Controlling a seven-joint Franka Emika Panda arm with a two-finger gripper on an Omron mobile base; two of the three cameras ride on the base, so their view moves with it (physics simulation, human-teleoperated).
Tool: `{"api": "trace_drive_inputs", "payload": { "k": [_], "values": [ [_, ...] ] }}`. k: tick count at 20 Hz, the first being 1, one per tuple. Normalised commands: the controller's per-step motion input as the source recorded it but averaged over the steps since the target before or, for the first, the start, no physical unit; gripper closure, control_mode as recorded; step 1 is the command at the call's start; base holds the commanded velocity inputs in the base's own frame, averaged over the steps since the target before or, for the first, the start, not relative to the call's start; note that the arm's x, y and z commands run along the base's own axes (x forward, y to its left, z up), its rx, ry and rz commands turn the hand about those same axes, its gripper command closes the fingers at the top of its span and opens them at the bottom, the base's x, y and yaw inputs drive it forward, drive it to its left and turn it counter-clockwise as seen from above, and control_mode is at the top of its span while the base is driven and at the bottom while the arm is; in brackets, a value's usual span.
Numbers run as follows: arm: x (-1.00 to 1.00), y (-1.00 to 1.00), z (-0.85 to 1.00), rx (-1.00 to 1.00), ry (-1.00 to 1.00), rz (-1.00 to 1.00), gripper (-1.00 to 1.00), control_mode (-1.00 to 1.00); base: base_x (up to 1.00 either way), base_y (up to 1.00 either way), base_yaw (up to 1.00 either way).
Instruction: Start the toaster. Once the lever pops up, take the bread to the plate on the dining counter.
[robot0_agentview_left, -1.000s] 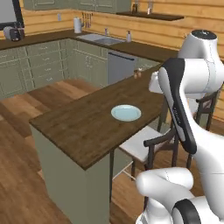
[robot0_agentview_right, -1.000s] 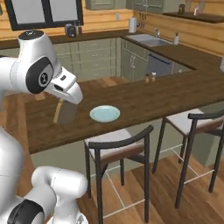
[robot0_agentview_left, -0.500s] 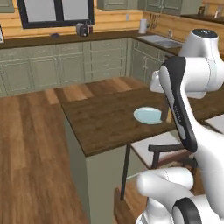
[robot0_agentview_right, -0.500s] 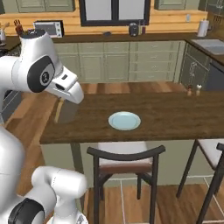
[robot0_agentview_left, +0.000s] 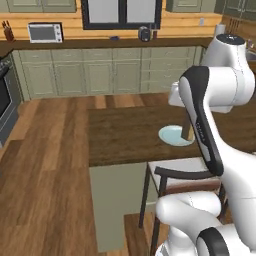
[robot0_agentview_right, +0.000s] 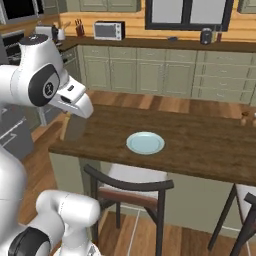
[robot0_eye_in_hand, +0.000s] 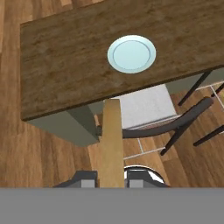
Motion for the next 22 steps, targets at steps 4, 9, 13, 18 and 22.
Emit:
{"api": "trace_drive_inputs", "payload": {
  "k": [4,9,13,18,22],
  "values": [
    [0.00,0.00,0.00,0.00,0.00,0.00,1.00,1.00,0.02,-0.82,0.25],
    [0.00,0.00,0.00,0.00,0.00,0.00,1.00,1.00,0.37,-0.54,0.06],
    [0.16,-0.07,-0.05,0.04,0.04,-0.01,1.00,-1.00,0.38,-0.16,-0.05],
    [0.80,-0.56,-0.34,0.12,0.11,0.01,1.00,-1.00,0.00,0.00,0.00],
    [0.83,-0.71,-0.51,0.06,0.00,0.16,1.00,-1.00,0.00,0.00,0.00]
  ]
}}
